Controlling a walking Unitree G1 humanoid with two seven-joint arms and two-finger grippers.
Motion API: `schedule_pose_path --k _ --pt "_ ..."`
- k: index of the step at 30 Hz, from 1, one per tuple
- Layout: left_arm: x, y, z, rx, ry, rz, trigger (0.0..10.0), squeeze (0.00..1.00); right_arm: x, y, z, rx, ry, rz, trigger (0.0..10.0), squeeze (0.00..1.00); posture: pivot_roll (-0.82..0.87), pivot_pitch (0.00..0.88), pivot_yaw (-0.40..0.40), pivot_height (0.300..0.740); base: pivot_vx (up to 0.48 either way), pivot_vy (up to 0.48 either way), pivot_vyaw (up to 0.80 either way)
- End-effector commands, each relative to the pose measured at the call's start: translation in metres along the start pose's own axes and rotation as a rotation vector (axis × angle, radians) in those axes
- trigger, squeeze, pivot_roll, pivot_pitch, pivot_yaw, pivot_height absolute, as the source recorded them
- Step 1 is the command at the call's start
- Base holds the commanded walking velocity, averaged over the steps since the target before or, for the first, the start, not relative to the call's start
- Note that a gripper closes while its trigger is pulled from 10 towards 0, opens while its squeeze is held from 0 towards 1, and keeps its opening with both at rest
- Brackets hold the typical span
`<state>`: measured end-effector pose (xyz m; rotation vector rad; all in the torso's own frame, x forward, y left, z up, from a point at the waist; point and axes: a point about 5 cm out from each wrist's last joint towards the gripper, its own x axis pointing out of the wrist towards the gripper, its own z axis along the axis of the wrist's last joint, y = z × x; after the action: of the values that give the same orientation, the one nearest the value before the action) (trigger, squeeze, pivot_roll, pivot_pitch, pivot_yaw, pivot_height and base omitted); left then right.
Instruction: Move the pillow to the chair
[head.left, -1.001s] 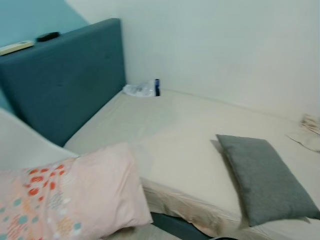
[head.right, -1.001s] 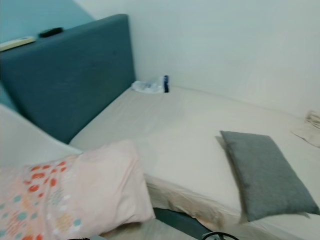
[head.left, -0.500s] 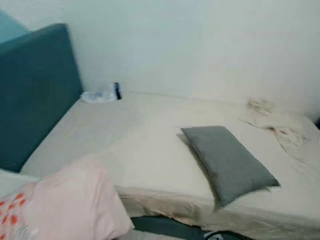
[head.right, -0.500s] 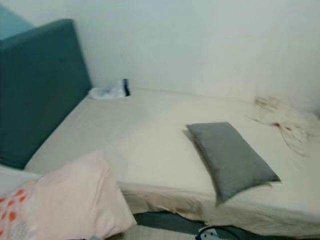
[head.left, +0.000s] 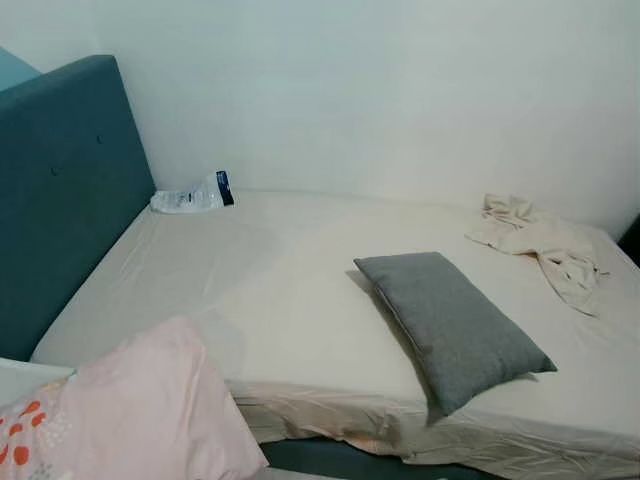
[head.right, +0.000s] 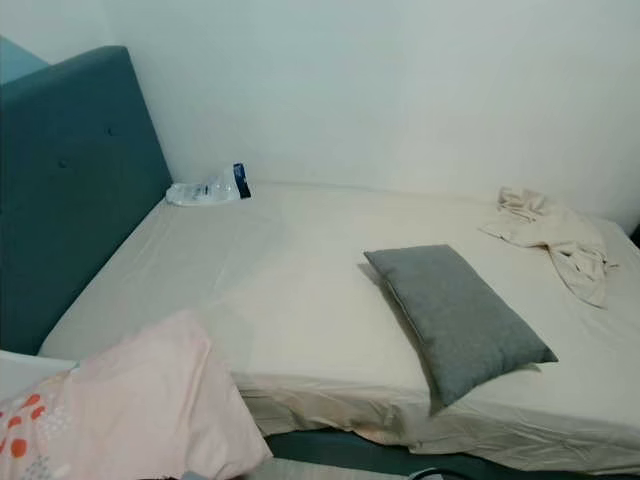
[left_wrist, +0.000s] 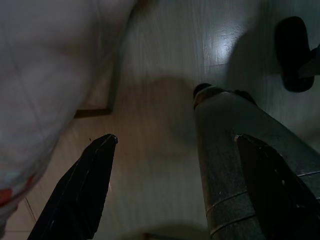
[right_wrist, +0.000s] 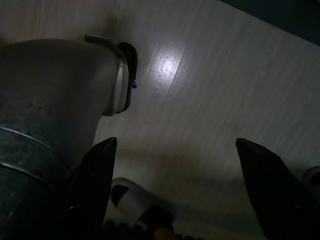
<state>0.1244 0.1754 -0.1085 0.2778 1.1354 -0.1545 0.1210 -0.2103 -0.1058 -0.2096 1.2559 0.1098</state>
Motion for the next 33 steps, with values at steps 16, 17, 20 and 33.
schedule_pose_path --k 16,17,20,33 --pt "-0.001 -0.002 -0.01 0.009 0.035 -0.014 10.0 0.0 0.002 0.013 0.026 -0.004 -0.035 0.018 10.0 0.0 0.01 0.0 -0.006 0.74 0.0 -0.038 0.0" --pt "-0.001 -0.003 -0.01 0.008 0.035 -0.014 10.0 0.0 0.002 0.012 0.027 -0.004 -0.036 0.017 10.0 0.0 0.01 0.0 -0.006 0.74 0.0 -0.48 0.0" --pt "-0.001 -0.003 -0.01 0.007 0.035 -0.015 10.0 0.0 0.002 0.012 0.028 -0.004 -0.037 0.017 10.0 0.0 0.01 0.0 -0.006 0.74 0.0 -0.48 0.0" --pt "-0.001 -0.004 -0.01 -0.015 0.035 -0.01 10.0 0.0 0.002 0.011 0.028 -0.007 -0.034 0.016 10.0 0.0 0.0 0.0 -0.008 0.74 0.0 -0.12 0.0"
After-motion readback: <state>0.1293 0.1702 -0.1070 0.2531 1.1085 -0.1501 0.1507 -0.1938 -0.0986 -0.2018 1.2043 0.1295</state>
